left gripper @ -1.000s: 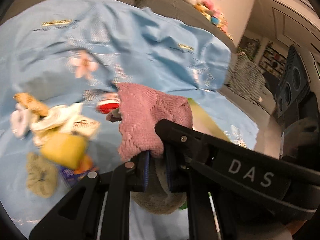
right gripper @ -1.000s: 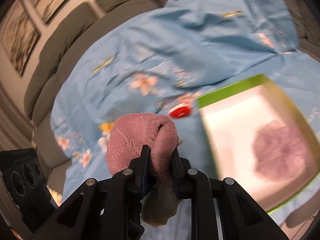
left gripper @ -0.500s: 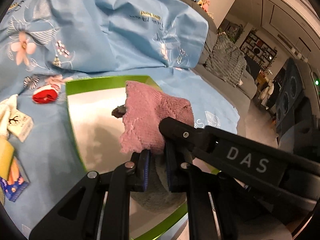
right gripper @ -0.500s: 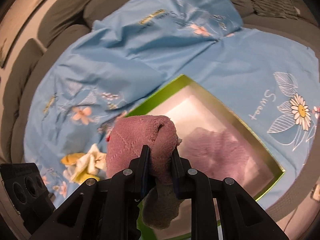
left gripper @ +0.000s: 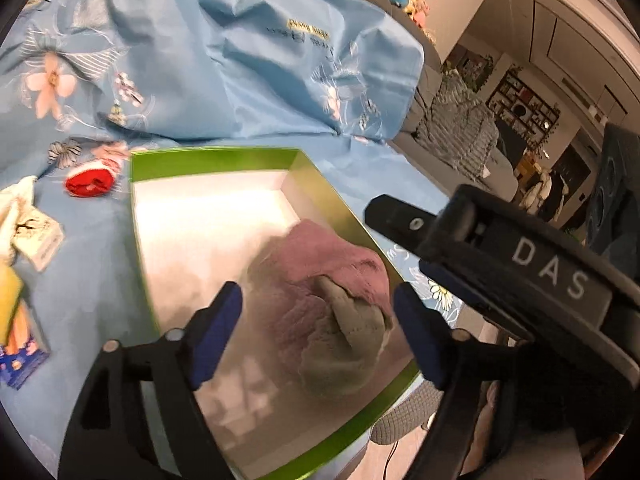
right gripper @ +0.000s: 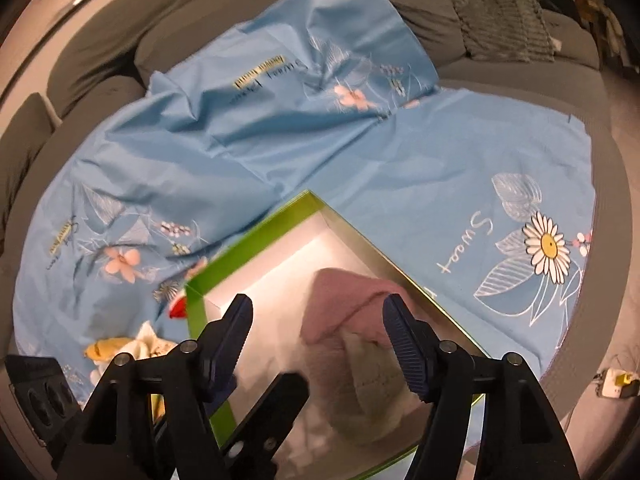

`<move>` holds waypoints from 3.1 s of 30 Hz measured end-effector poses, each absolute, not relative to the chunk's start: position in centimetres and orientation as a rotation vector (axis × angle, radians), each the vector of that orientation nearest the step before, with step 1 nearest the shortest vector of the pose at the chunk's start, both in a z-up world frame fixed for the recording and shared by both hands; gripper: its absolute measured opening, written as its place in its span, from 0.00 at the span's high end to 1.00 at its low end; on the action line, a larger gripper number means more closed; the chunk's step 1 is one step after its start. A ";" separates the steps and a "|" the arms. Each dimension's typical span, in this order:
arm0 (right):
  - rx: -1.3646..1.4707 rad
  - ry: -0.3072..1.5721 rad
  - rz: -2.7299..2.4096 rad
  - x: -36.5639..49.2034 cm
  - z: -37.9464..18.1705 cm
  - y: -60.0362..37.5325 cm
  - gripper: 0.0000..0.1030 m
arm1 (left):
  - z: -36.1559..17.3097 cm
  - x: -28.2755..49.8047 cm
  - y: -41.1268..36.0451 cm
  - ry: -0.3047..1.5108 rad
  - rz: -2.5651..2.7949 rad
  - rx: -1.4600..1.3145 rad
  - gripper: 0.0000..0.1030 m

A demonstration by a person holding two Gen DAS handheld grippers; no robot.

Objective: Organize soft objects
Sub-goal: 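Carry the pink cloth into the green box and open the right tool, then move the right tool back to the green towel scrunchie, then close the right tool on the green towel scrunchie, then carry the green scrunchie into the green box and open the right tool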

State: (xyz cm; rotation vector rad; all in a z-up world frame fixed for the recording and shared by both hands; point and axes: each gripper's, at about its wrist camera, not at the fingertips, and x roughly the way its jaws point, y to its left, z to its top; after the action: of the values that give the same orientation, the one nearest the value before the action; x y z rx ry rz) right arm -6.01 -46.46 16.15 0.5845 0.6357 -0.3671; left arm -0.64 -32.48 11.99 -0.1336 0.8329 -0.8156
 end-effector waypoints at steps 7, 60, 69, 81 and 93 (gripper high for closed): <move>0.512 0.565 -0.277 -5.8 17.9 -42.7 0.18 | 14.3 -1.7 -26.7 0.759 -0.723 -0.110 0.17; 0.318 1.143 0.302 9.1 4.4 -14.3 0.52 | 2.3 4.8 0.6 1.017 -0.285 -0.432 0.75; 0.356 1.181 0.359 8.4 3.0 -13.5 0.83 | 2.7 4.0 -0.4 1.004 -0.312 -0.376 0.92; 0.382 1.035 0.375 4.1 7.4 -14.2 0.83 | 6.8 0.3 -2.0 0.896 -0.329 -0.323 0.93; 0.419 0.856 0.349 0.4 12.1 -19.1 0.83 | 10.7 -2.2 -6.4 0.774 -0.415 -0.273 0.93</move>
State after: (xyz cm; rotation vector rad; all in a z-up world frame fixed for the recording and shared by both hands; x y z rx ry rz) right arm 0.41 -19.06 12.12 0.4190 0.8563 0.3495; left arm -2.22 -6.36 10.73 -0.2726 0.7741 -0.4146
